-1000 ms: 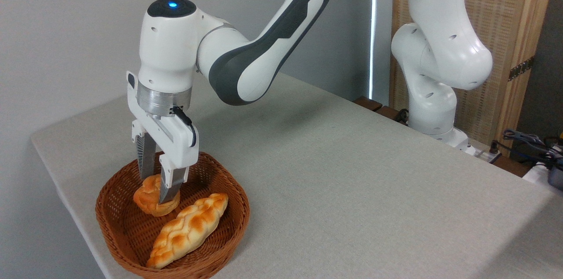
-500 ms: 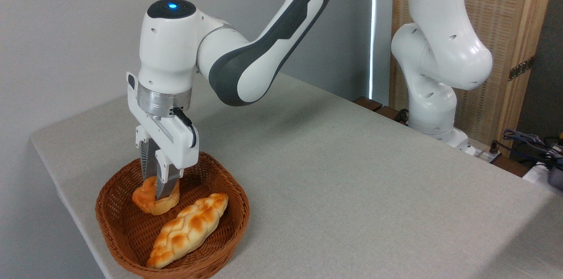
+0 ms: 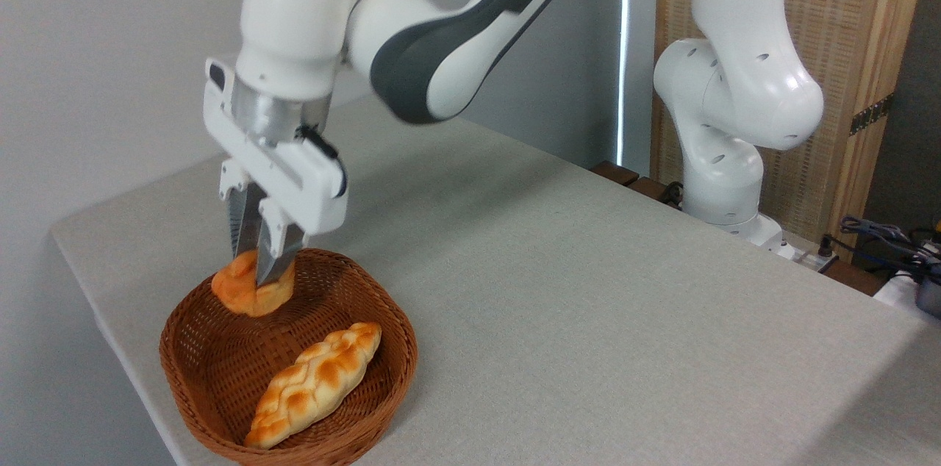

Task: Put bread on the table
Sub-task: 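Lift the bun out of the basket and carry it beside the basket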

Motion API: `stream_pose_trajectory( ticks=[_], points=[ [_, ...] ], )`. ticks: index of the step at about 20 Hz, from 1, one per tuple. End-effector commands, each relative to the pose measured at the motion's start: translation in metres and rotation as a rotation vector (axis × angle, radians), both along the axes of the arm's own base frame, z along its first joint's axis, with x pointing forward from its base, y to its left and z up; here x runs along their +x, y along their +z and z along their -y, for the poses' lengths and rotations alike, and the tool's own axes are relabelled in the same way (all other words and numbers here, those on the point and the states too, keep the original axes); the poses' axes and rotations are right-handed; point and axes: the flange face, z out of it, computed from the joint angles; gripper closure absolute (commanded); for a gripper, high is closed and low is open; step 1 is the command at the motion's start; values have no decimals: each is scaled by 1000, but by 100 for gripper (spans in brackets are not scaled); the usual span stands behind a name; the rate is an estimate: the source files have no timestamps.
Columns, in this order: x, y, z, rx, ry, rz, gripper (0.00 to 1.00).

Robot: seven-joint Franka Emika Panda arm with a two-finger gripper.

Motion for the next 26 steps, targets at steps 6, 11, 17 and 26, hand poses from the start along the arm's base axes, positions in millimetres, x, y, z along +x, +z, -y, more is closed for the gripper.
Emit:
stream_pose_trajectory(
  ticks=[6, 11, 17, 26],
  points=[
    [-80, 68, -27, 45, -236, -149, 53],
    [-120, 39, -23, 183, -398, -180, 47],
    [-132, -18, 16, 275, -500, -192, 32],
    [-118, -57, 34, 291, -520, -210, 0]
  ],
)
